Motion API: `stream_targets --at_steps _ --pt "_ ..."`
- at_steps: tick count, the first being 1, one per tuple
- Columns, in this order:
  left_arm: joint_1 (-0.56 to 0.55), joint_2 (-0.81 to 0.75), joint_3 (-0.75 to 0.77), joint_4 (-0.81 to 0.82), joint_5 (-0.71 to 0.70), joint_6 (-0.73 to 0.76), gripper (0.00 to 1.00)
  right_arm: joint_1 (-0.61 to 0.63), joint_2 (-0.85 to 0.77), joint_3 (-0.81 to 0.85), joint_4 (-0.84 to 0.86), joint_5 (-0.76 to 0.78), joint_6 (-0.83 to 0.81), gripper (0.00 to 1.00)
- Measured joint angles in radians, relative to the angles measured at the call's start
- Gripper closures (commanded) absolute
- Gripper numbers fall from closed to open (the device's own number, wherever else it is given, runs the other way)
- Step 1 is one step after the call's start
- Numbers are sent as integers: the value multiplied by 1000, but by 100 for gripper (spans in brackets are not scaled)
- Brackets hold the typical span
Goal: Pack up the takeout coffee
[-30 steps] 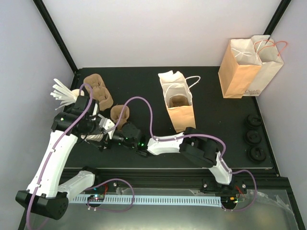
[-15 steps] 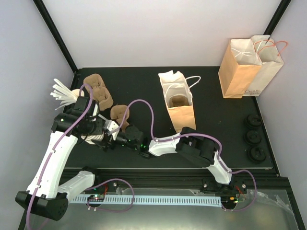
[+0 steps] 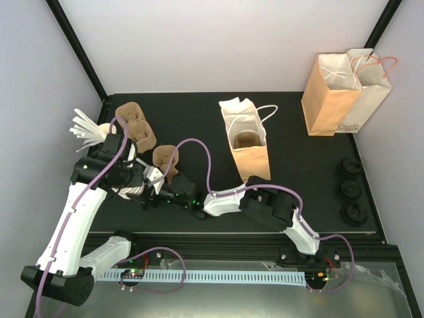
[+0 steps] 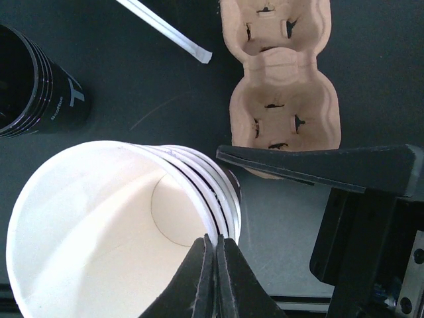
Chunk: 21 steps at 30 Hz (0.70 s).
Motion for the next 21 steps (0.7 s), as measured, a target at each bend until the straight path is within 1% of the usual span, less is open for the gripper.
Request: stream_targets --at_steps 8,13,19,21 --pt "0 -5 0 0 1 0 98 -2 5 0 14 -13 35 4" --pt "0 -8 0 0 1 0 98 -6 5 0 56 -31 58 5" --pt "0 -16 0 6 1 0 99 -13 5 4 61 -41 84 12" --pt "0 -18 0 8 0 0 98 -13 5 12 47 -41 86 17"
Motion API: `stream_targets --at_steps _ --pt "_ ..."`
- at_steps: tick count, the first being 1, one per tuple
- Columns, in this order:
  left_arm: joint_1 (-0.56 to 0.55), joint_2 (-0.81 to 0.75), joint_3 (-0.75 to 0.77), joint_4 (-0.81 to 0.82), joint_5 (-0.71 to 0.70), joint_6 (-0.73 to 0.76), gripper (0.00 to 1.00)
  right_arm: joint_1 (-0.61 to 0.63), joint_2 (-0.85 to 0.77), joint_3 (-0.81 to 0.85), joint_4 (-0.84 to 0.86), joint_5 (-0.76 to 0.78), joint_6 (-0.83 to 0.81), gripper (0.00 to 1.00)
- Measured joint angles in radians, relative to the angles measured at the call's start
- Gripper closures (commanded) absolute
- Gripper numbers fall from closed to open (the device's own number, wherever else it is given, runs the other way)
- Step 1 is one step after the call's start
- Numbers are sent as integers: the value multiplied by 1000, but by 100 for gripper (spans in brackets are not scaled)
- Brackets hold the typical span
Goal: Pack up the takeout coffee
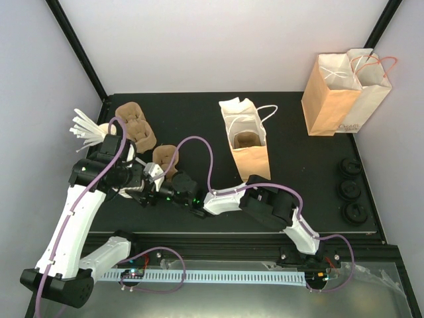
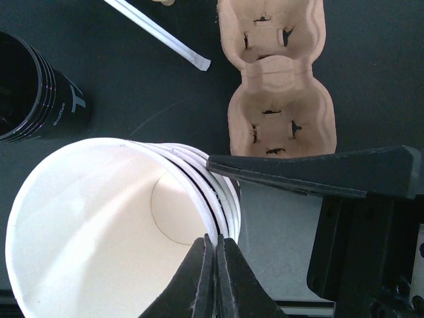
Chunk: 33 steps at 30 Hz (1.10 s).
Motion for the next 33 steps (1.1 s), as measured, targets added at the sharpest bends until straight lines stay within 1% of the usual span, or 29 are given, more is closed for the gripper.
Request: stream_targets --at_steps 1,10,20,25,29,33 --pt "0 0 0 1 0 0 99 0 0 0 0 0 0 18" --pt "0 0 0 -9 -17 0 98 0 24 4 40 -21 25 22" --pt "-3 26 2 -32 -57 -3 98 -1 72 16 98 -47 69 24" --pt "-3 41 30 -58 -77 -8 98 -3 87 13 121 -49 84 24" --pt "-7 45 82 -54 -81 -8 98 -7 105 -8 78 -49 89 24" --pt "-7 46 84 -50 -80 -8 98 -11 124 -35 21 -48 89 23"
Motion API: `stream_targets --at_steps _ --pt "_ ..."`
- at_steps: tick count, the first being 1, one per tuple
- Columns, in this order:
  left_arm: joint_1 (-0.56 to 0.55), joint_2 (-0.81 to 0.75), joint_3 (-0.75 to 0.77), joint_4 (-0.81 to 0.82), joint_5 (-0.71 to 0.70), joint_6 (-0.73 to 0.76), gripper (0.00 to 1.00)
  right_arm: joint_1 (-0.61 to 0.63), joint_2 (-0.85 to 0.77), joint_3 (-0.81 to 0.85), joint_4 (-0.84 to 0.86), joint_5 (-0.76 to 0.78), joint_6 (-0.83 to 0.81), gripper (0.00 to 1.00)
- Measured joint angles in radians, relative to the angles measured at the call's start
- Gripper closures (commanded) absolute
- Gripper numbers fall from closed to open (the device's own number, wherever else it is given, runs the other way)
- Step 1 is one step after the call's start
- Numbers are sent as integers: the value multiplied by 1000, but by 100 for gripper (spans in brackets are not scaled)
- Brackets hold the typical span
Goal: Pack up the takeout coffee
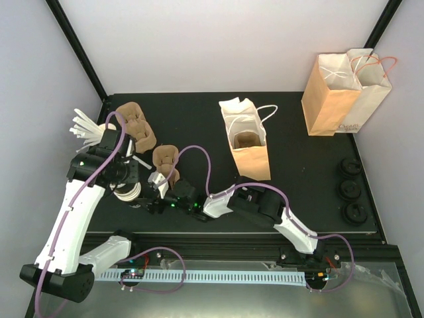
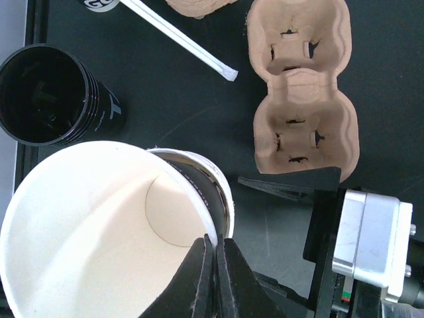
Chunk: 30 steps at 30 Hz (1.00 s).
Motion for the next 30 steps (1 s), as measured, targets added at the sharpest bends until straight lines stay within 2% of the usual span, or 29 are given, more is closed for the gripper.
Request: stream_targets --at_steps 5,9,12,16,25,30 --pt "0 3 31 -9 -13 -3 98 -1 0 -1 -23 0 -3 20" --pt "0 8 171 -35 -44 -2 98 -1 -3 0 -44 0 -21 16" --pt "0 0 308 -47 -79 -1 98 -1 -13 1 -66 4 -42 10" --pt "0 -32 404 -45 -110 -2 98 -1 -62 1 -107 20 -76 4" --pt "0 -130 399 38 -112 0 98 -1 -399 -80 -179 64 -190 0" --pt "0 -129 312 137 8 -18 98 -1 -587 -231 -246 113 -215 0"
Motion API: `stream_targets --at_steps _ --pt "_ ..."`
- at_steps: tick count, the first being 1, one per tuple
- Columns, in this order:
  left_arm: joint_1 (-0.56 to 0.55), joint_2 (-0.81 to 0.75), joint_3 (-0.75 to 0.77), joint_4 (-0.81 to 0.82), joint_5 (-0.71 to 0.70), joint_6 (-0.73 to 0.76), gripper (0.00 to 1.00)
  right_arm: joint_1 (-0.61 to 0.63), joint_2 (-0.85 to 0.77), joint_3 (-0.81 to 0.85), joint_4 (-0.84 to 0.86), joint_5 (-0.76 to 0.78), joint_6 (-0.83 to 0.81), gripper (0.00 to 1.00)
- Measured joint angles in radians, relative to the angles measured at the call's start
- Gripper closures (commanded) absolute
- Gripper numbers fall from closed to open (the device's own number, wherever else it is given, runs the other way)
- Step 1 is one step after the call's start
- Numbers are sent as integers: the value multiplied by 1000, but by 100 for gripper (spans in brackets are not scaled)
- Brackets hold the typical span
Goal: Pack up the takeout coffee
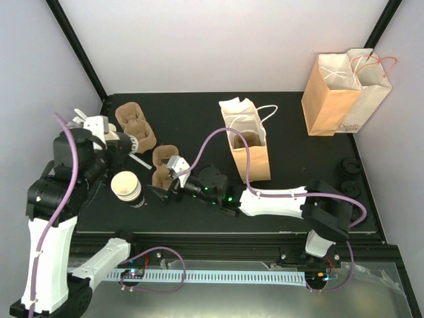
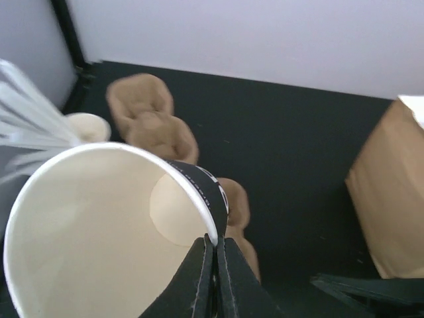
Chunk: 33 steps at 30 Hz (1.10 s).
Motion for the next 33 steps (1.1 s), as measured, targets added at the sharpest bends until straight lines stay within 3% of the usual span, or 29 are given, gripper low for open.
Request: stream_targets --at_steps 7,14,20,22,26,31,33 --pt "-71 62 -149 107 206 -60 98 0 -181 -170 -287 108 140 0" --pt "-309 196 -230 183 208 -111 98 -1 -284 -320 -564 202 406 0" --pt "-411 227 -353 257 196 -143 98 -2 -411 -517 -610 172 518 6" --pt "-460 237 -391 287 193 -153 98 -2 -469 -581 -613 172 539 14" --pt "-573 312 -425 343 187 -169 98 -6 -588 -706 -621 176 594 43" --pt "-684 453 -417 380 154 -180 98 -64 -671 -788 -612 156 662 90" --pt "-716 496 -410 385 130 -182 98 -114 -732 -846 -587 134 705 98"
